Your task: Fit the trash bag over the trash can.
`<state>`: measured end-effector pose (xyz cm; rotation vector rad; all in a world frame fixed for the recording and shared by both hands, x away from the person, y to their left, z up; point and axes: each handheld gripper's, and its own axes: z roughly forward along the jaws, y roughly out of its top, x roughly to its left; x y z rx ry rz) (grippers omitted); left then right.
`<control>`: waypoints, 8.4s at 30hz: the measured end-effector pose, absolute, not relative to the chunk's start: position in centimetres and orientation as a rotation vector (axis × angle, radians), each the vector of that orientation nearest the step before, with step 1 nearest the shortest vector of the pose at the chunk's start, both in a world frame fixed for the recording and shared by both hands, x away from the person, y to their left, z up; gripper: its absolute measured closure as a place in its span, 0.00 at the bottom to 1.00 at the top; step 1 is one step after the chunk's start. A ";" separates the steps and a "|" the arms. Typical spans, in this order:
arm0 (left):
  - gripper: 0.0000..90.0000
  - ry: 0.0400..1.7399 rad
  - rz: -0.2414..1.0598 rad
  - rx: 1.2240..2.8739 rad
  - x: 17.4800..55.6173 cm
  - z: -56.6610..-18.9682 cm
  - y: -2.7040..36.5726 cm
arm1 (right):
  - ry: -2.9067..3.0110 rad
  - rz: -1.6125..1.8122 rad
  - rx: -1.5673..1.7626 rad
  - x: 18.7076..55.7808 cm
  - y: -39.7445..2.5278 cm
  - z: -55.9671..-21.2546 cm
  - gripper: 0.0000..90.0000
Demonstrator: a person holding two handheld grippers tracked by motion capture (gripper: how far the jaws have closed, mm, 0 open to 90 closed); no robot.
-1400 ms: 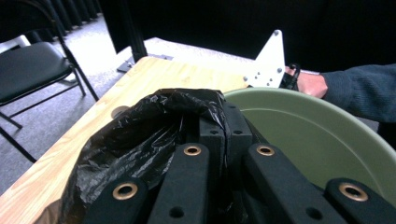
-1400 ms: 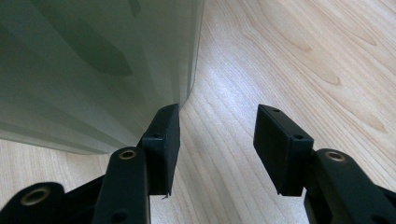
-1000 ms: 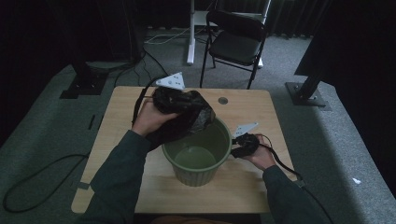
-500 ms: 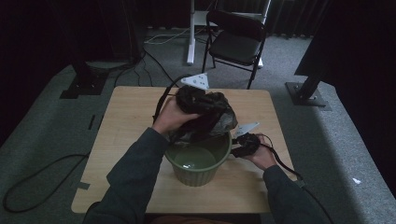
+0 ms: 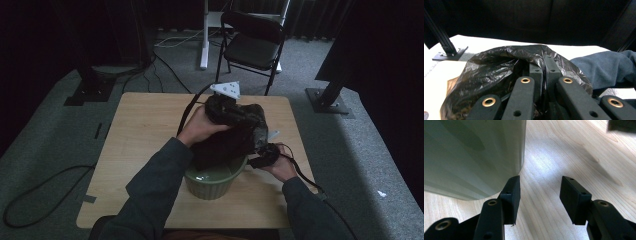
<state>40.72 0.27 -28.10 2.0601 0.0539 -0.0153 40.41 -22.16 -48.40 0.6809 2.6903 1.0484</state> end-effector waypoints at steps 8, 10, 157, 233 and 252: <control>0.97 0.105 0.008 2.059 40.8 -28.9 2.6 | 2.689 1.051 0.702 40.4 -22.2 -48.4 0.56; 0.97 0.131 0.017 2.060 40.8 -29.3 3.8 | 2.687 1.050 0.703 40.4 -22.1 -48.4 0.56; 0.61 0.519 0.268 2.068 41.1 -31.6 10.6 | 2.488 1.510 0.475 41.8 -19.0 -34.3 0.98; 0.99 0.455 0.401 2.082 36.7 -33.0 11.0 | 2.577 1.198 0.509 42.4 -16.5 -34.6 0.98; 0.99 0.473 0.395 2.083 36.5 -33.7 11.8 | 2.526 1.350 0.590 42.8 -16.5 -33.7 0.66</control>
